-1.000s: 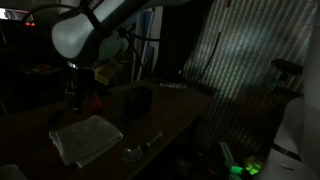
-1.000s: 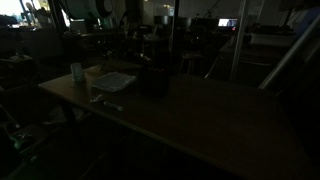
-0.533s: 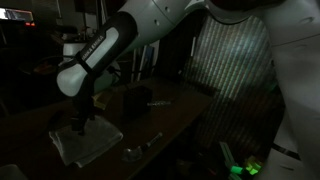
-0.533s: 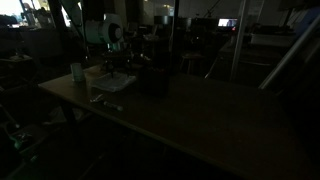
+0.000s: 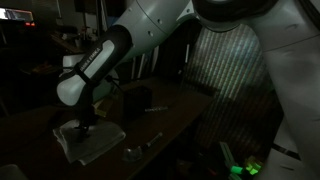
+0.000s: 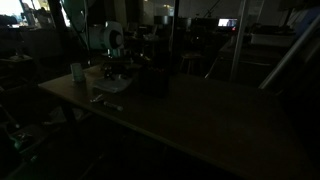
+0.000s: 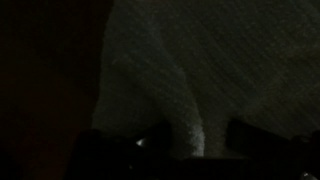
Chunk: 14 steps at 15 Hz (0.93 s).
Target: Put the white towel in the black box
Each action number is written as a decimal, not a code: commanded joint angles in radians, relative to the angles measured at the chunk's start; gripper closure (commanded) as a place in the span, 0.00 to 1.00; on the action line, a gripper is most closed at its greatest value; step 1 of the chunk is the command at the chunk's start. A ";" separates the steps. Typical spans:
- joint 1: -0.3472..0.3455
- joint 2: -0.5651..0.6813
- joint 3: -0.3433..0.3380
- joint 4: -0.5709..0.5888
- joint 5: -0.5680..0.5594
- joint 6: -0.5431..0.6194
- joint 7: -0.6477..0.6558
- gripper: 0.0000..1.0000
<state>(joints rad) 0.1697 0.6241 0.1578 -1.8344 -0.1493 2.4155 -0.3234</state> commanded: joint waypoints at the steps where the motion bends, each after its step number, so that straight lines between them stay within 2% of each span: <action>1: -0.004 -0.086 0.012 -0.097 0.020 -0.040 0.058 0.64; 5: -0.005 -0.186 0.019 -0.199 0.048 -0.059 0.121 0.95; 6: -0.004 -0.217 0.019 -0.227 0.053 -0.061 0.136 0.99; 11: -0.002 -0.396 0.011 -0.336 0.056 -0.055 0.205 1.00; 14: -0.004 -0.517 -0.015 -0.351 0.027 -0.059 0.278 1.00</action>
<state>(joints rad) 0.1691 0.2633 0.1634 -2.1268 -0.1046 2.3623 -0.1107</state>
